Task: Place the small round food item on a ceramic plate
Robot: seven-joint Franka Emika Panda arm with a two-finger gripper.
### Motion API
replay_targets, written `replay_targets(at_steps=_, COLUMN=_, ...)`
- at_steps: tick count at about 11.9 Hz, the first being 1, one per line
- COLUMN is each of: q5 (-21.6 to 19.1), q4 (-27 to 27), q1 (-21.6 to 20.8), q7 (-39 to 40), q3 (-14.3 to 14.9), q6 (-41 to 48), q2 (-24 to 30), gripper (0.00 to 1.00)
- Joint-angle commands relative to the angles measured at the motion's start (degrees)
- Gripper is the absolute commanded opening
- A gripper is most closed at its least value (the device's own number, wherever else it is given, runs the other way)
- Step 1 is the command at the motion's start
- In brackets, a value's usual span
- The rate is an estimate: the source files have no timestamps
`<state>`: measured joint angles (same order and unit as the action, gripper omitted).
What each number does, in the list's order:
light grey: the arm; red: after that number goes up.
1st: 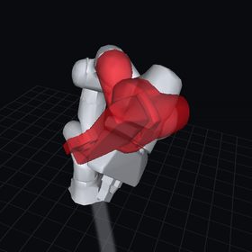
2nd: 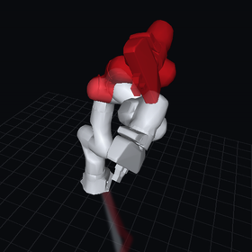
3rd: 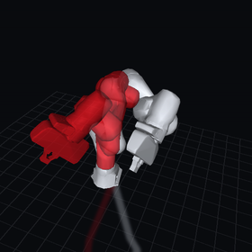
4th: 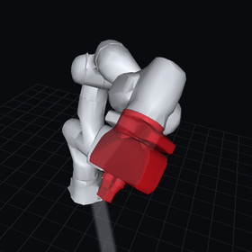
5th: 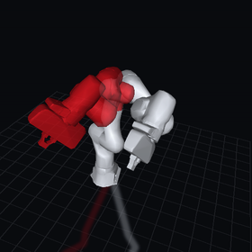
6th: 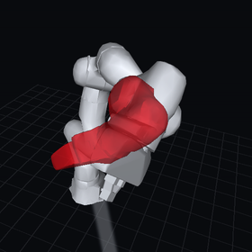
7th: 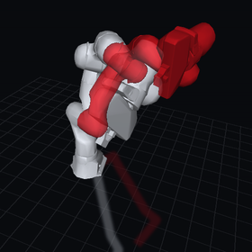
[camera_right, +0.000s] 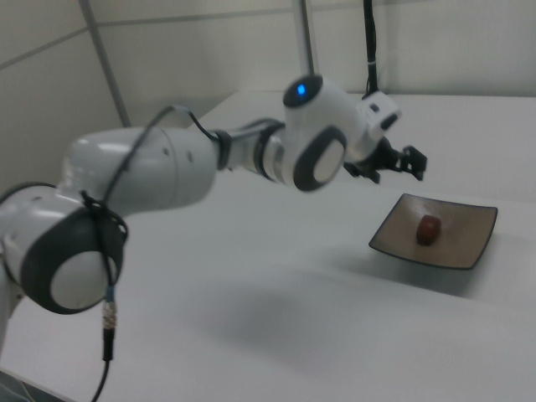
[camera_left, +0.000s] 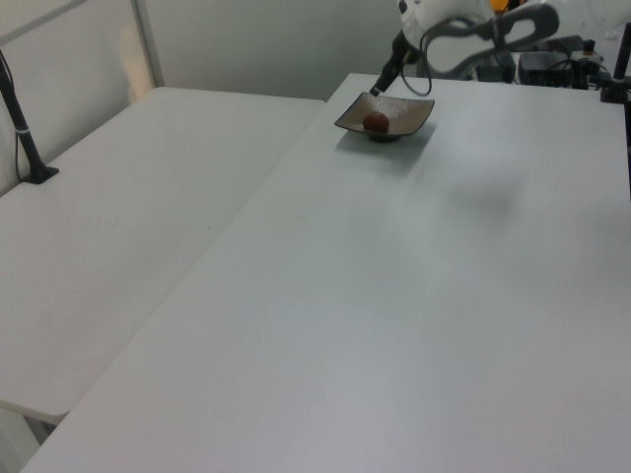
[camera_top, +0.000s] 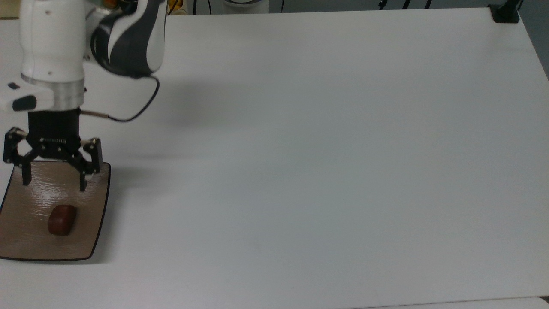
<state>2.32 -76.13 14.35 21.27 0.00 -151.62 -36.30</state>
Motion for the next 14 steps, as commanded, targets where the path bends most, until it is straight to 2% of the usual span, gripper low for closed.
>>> replay_targets(at_steps=1, q5=-1.0, q4=-6.1, q1=-3.3, q7=-2.1, q3=0.3, q6=21.2, q2=16.4, gripper=1.00)
replay_targets(at_steps=4, q5=-1.2, q4=-6.1, q1=-7.1, q7=-5.8, q3=0.3, q6=43.5, q2=26.8, gripper=1.00)
replay_targets(at_steps=6, q5=-4.4, q4=-6.1, q1=-9.7, q7=-9.0, q3=0.3, q6=56.4, q2=32.8, gripper=1.00)
replay_targets(at_steps=9, q5=-4.9, q4=-6.4, q1=-13.4, q7=-15.0, q3=0.3, q6=67.3, q2=37.1, gripper=1.00)
replay_targets(at_steps=12, q5=-4.9, q4=-10.6, q1=-17.6, q7=-19.5, q3=0.3, q6=68.7, q2=41.0, gripper=1.00)
replay_targets(at_steps=14, q5=-5.6, q4=-13.9, q1=-19.7, q7=-20.6, q3=0.3, q6=68.1, q2=41.7, gripper=1.00)
